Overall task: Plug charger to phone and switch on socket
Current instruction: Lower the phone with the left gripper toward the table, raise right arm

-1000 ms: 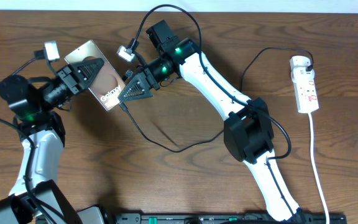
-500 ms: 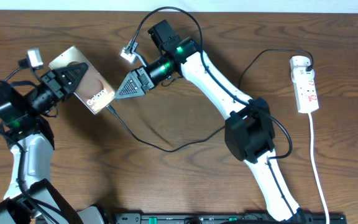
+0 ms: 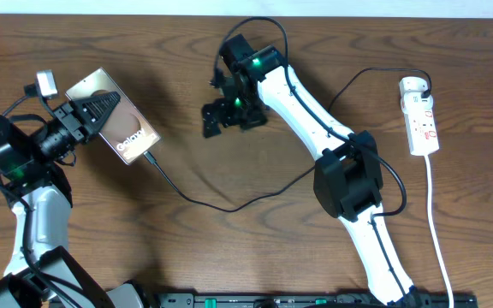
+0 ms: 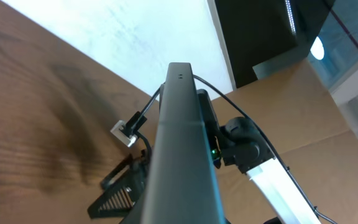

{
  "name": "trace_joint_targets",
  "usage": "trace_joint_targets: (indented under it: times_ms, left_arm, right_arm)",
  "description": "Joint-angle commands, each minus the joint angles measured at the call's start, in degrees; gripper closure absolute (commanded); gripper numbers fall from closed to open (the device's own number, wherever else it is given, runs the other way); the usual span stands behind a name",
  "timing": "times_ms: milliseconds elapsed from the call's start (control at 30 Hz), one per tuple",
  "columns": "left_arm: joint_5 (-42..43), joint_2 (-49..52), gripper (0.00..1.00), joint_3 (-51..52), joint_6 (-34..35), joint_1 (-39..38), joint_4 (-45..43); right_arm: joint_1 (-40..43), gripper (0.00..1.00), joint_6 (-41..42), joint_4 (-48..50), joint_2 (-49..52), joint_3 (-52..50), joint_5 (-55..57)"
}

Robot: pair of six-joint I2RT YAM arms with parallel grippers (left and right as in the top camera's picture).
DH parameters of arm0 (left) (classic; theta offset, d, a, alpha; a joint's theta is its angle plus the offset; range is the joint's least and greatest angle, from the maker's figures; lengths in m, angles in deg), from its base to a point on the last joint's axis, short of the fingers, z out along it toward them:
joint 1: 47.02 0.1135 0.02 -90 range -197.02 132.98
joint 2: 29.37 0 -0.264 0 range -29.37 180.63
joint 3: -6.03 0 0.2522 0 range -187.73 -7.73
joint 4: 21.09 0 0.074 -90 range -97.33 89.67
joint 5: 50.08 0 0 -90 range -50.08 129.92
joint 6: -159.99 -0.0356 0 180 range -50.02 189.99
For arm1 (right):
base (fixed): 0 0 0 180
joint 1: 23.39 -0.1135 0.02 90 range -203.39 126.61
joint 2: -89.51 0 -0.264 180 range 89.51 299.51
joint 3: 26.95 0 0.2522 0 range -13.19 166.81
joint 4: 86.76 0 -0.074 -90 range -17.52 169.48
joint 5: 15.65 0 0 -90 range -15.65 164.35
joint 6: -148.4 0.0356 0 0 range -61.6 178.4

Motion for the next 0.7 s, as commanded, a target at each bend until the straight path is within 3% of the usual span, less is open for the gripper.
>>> trace_joint_targets:
  times_ms: [0, 333, 667]
  left_arm:
    - [1.88, -0.52, 0.93, 2.49, 0.02, 0.17, -0.31]
    - [-0.33, -0.52, 0.93, 15.47, -7.06, 0.17, -0.11]
    - [-5.38, -0.55, 0.93, 22.23, -17.42, 0.07, 10.4]
  right_arm:
    - [0.28, 0.01, 5.64, -2.43, -0.87, 0.79, 15.56]
    - [0.26, 0.01, 7.67, -5.68, -3.13, 0.79, 19.41]
    - [0.24, 0.01, 8.24, -6.75, -9.77, 0.79, 23.91]
